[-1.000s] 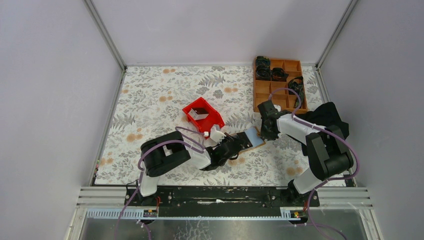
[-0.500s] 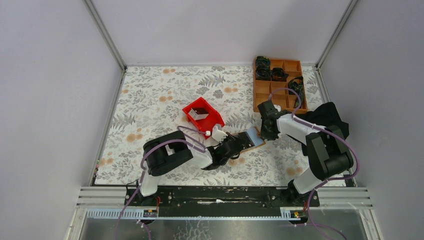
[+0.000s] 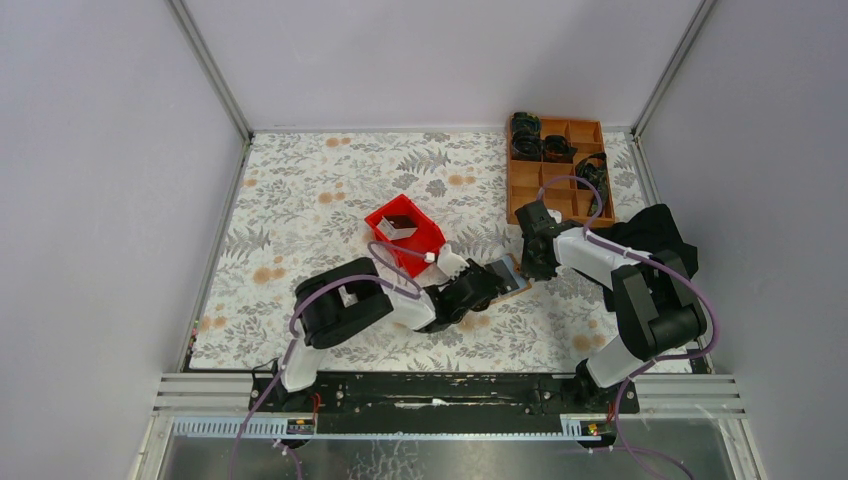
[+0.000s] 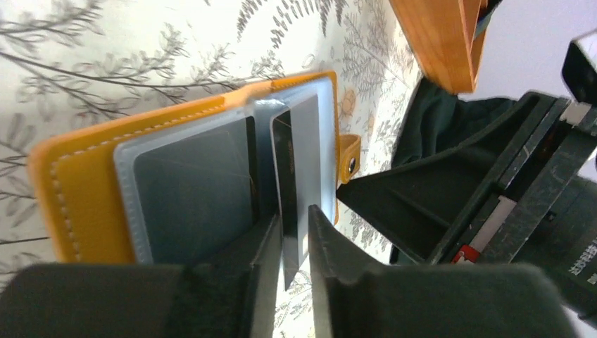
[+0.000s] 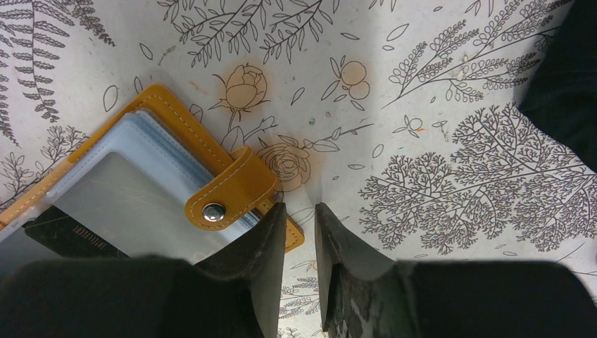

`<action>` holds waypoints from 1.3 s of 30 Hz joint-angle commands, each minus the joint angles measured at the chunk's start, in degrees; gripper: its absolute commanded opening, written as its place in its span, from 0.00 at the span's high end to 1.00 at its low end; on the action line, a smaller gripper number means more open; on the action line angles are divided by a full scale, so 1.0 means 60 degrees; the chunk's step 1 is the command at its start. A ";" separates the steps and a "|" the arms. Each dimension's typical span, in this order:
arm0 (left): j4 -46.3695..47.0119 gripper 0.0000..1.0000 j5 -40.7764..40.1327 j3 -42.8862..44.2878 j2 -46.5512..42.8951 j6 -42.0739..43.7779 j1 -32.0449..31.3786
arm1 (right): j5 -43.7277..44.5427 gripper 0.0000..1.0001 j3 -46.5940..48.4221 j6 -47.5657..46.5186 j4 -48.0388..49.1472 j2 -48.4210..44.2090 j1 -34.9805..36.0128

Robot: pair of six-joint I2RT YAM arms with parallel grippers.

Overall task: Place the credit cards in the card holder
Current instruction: Insert the credit card into the card holder.

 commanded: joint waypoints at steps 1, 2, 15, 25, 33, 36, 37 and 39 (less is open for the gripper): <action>-0.1391 0.67 0.0817 0.0475 0.0283 0.0813 0.0015 | 0.0036 0.71 -0.0226 -0.0020 -0.0106 0.0470 -0.0052; -0.1560 0.61 0.0894 0.0549 0.0278 0.0866 0.0040 | 0.0021 0.71 -0.0233 -0.0017 -0.0096 0.0457 -0.0041; -0.4444 0.56 0.1465 0.2108 0.0179 0.2067 0.0470 | -0.0335 0.71 -0.0109 0.0173 -0.0090 0.0220 -0.0038; -0.7726 0.48 0.2252 0.3814 0.0461 0.3464 0.1031 | -0.0708 0.71 0.0247 0.0000 -0.0159 0.0160 -0.0042; -0.8946 0.44 0.2457 0.4412 0.0572 0.4387 0.1426 | -0.0920 0.70 0.0250 0.0067 0.0004 0.0326 0.0213; -0.9034 0.42 0.2423 0.4277 0.0482 0.4514 0.1546 | -0.0871 0.71 0.0331 0.0178 0.0045 0.0555 0.0599; -0.8999 0.42 0.2404 0.4209 0.0442 0.4517 0.1586 | -0.0847 0.71 0.0364 0.0231 0.0049 0.0646 0.0722; -0.8881 0.42 0.2393 0.4097 0.0371 0.4531 0.1652 | -0.0787 0.71 0.0439 0.0328 0.0069 0.0809 0.0974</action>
